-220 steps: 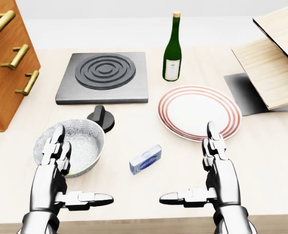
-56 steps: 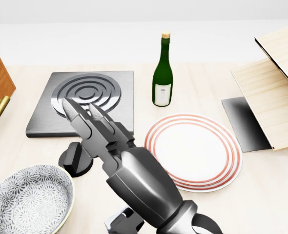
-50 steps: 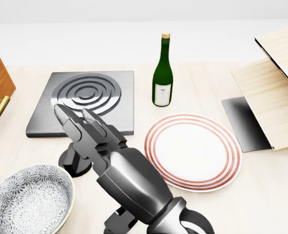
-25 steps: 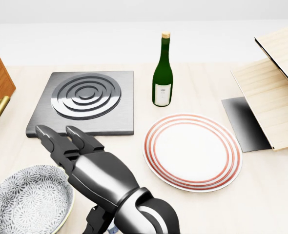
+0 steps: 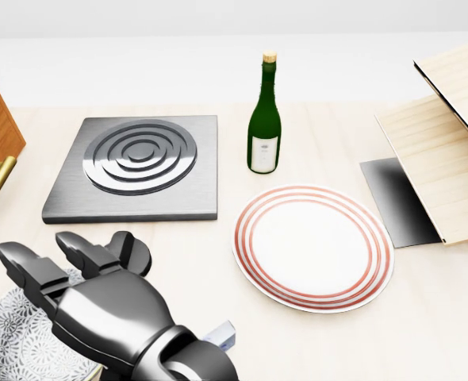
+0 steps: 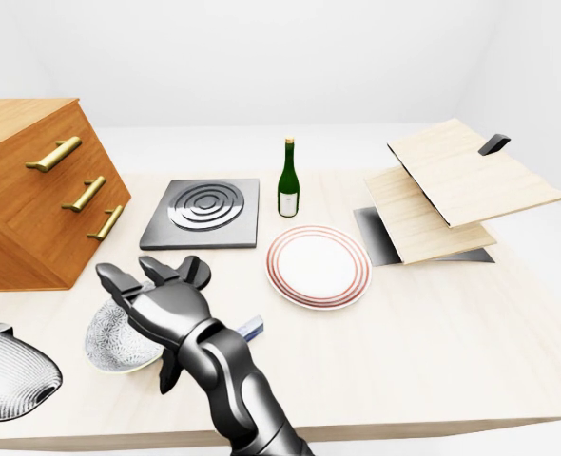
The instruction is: Pick up the akita bowl and put it on the plate.
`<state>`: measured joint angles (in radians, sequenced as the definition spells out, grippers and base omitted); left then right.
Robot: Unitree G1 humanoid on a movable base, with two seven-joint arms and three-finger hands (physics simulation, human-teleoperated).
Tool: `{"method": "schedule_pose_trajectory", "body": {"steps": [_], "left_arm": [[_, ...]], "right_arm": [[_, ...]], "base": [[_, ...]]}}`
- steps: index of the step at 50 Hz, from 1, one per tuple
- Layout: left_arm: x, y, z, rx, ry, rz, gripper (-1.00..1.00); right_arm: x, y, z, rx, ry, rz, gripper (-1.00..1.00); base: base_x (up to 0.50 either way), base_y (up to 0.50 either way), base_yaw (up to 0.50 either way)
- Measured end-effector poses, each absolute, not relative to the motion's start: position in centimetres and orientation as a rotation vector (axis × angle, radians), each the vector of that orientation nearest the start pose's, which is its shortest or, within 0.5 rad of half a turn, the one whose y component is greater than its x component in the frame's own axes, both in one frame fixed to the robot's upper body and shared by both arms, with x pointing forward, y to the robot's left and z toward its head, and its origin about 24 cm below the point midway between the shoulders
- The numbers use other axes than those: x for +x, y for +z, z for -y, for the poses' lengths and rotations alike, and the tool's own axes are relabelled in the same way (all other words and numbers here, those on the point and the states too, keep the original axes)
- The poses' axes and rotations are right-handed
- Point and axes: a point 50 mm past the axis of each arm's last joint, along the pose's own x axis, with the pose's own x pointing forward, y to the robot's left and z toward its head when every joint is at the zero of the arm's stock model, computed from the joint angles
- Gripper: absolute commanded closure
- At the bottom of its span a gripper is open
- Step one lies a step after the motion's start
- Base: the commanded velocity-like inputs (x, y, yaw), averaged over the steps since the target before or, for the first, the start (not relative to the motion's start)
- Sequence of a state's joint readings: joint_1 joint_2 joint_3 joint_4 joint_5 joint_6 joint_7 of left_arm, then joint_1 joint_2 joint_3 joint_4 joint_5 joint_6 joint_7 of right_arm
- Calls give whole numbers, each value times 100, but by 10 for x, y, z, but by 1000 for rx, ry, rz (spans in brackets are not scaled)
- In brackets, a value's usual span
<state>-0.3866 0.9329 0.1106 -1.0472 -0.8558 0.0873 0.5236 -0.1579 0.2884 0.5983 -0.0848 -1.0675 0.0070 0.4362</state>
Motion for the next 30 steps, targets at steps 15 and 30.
{"method": "schedule_pose_trajectory", "body": {"steps": [15, 30], "left_arm": [[147, 317, -149, -5, -349, 1027, -95], [147, 317, -149, 2, -351, 1020, -95]], "right_arm": [[201, 117, -74, -967, 877, 498, -100], [196, 99, -82, -1056, 942, 487, -100]], "base": [[0, 0, 0], [0, 0, 0]]}}
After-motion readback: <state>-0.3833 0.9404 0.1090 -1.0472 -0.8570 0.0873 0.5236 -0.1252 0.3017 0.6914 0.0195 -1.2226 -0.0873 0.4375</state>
